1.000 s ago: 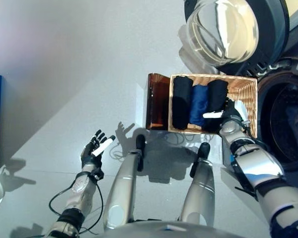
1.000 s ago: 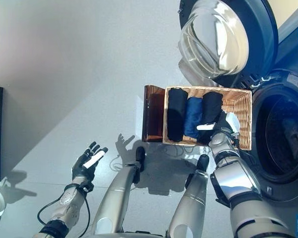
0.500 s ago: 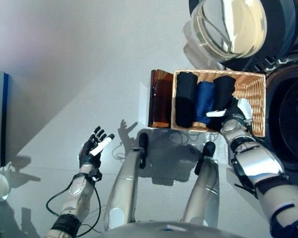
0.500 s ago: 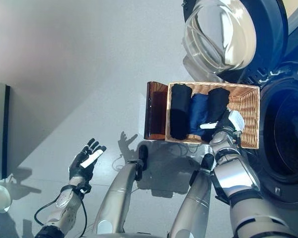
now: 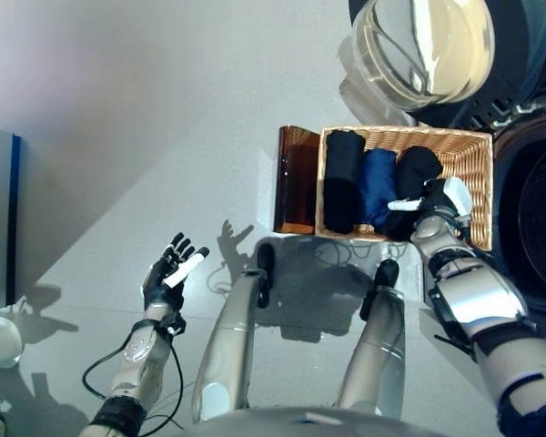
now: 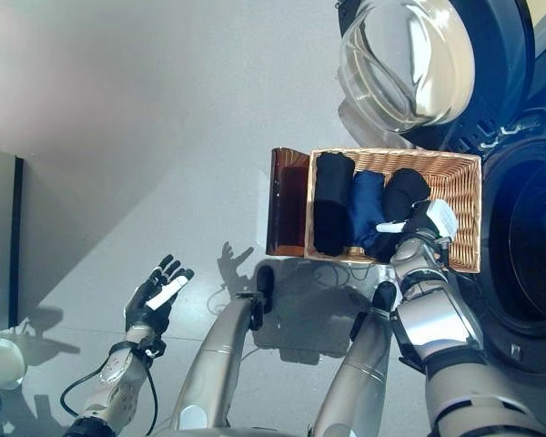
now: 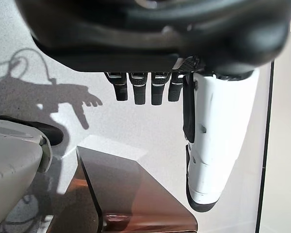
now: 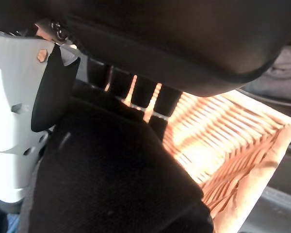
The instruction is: Pick up the clothes and place them into the washing machine
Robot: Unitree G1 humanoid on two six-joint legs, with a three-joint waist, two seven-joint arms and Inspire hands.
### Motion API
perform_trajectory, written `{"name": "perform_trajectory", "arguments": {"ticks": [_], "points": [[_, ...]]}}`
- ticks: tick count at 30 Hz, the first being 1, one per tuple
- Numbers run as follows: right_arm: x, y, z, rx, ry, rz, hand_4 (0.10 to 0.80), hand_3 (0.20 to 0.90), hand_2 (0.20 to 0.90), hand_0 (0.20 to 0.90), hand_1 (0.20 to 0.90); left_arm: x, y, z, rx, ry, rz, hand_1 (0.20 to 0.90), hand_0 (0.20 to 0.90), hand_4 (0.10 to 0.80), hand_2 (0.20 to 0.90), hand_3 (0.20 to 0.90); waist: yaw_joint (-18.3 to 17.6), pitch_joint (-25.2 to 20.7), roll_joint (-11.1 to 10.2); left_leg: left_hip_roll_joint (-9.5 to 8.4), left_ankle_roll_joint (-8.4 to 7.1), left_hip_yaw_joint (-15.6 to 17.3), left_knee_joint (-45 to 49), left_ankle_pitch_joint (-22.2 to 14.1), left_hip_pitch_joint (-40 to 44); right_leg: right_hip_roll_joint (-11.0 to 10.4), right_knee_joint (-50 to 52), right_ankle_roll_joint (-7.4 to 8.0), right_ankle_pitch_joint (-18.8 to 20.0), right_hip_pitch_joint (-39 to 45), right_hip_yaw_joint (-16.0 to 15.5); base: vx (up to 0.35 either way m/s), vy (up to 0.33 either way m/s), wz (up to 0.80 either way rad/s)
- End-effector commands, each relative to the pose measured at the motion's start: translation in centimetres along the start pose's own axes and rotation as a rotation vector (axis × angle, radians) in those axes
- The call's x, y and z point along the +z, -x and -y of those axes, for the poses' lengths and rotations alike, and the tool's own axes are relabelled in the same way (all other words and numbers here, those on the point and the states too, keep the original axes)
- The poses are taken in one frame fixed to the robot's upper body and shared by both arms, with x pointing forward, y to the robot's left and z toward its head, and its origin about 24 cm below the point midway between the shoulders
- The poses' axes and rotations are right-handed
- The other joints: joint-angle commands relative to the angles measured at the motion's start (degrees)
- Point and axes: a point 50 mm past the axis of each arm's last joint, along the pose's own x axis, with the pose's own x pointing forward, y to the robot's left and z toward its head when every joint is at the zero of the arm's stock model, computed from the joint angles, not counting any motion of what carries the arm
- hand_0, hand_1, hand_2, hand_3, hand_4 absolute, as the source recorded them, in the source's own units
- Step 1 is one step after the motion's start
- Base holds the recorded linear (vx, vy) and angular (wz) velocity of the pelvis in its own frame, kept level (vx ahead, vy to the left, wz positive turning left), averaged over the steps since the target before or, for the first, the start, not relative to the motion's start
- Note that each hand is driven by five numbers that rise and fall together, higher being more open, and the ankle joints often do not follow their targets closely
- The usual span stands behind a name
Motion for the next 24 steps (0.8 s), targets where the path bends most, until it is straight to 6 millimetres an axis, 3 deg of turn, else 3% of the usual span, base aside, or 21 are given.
{"name": "perform_trajectory", "arguments": {"ticks": [1, 5, 6, 16, 24], "points": [[1.2, -0.3, 0.7, -0.019, 0.024, 0.062, 0.3, 0.2, 0.2, 0.2, 0.2, 2.8, 0.8, -2.5, 0.032, -0.053, 0.12, 0.9, 0.9, 0.8, 0.9, 0.9, 0.31, -1.13, 0.41, 0.35, -1.72, -0.21, -1.77, -2.7, 2.76, 1.6, 0.41, -3.82, 2.26, 0.87, 1.42, 0.0, 0.0, 0.0], [0.9, -0.4, 1.1, -0.033, -0.032, 0.055, 0.3, 0.2, 0.2, 0.2, 0.2, 2.9, 0.6, -2.7, 0.046, -0.058, 0.123, 0.9, 0.9, 0.8, 0.9, 0.9, -0.14, -1.3, -0.09, 0.53, -1.98, -0.26, -4.22, -1.77, 4.31, 1.79, -2.14, -3.56, 3.18, 2.69, 0.88, -0.02, -0.004, 0.0], [0.5, -0.5, 1.3, -0.037, -0.084, 0.045, 0.3, 0.2, 0.2, 0.2, 0.2, 2.8, 0.5, -2.8, 0.054, -0.059, 0.121, 0.9, 0.9, 0.8, 0.9, 0.9, -0.47, -1.24, -0.4, 0.52, -1.78, -0.08, -6.36, 0.99, 4.67, 1.78, -4.54, -3.85, 5.8, 3.25, 0.4, -0.086, -0.009, 0.01], [-2.1, -0.5, 2.5, -0.071, -0.372, 0.026, 0.3, 0.2, 0.2, 0.2, 0.2, 1.9, 0.5, -3.8, 0.102, -0.057, 0.088, 0.9, 0.9, 0.8, 0.9, 0.9, -2.25, -2.02, -2.41, 1.16, -3.09, -0.29, -15.25, 4.37, 11.58, 2.35, -13.59, -2.89, 8.76, 10.71, -1.72, 0.024, -0.033, -0.04], [-3.3, -0.3, 2.8, -0.051, -0.492, 0.042, 0.3, 0.2, 0.2, 0.2, 0.2, 1.2, 0.6, -3.7, 0.096, -0.039, 0.065, 0.9, 0.9, 0.8, 0.9, 0.9, -2.98, -2.93, -3.51, 1.77, -3.66, -0.45, -19.79, 6.23, 15.32, 2.51, -17.97, -2.33, 10.37, 14.5, -2.95, 0.036, -0.04, -0.06]]}}
